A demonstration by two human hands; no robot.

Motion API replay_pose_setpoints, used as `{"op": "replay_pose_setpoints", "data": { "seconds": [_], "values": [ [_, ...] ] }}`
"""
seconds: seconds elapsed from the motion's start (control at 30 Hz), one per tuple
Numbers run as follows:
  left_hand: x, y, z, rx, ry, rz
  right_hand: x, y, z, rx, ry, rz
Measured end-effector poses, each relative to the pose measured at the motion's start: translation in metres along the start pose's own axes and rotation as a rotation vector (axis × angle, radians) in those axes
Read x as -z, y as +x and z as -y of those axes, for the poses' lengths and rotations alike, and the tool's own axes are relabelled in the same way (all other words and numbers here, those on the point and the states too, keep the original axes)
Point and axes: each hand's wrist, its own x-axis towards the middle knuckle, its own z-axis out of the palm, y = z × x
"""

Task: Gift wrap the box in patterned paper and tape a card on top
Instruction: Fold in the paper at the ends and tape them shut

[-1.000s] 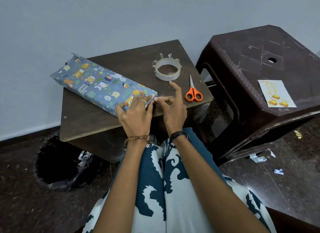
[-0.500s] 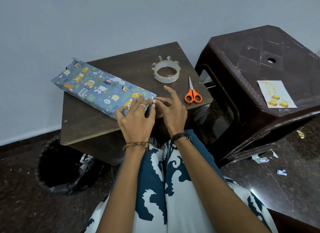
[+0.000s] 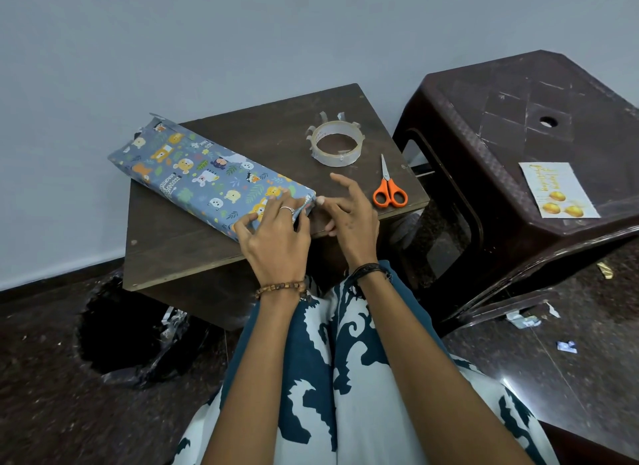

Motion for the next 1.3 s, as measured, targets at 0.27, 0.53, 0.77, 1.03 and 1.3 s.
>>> {"op": "replay_pose_setpoints", "data": {
  "seconds": [0.27, 0.53, 0.77, 1.03, 1.3],
  "values": [
    [0.003, 0.001, -0.001, -0.032, -0.024, -0.039, -0.004, 0.0, 0.002, -0.004, -0.078, -0.072],
    [0.003, -0.002, 0.0, -0.031, -0.045, -0.068, -0.008, 0.006, 0.005, -0.039, -0.213, -0.098],
    [0.004, -0.001, -0.002, -0.023, -0.018, -0.025, -0.007, 0.012, 0.011, -0.055, -0.341, -0.057],
    [0.015, 0.048, -0.045, 0.09, 0.166, 0.365, 0.0, 0.001, 0.019, 0.034, -0.148, -0.089],
    [0.013, 0.096, -0.027, 0.0, 0.075, 0.347, 0.019, 0.026, 0.025, 0.205, -0.219, -0.189]
  ]
}}
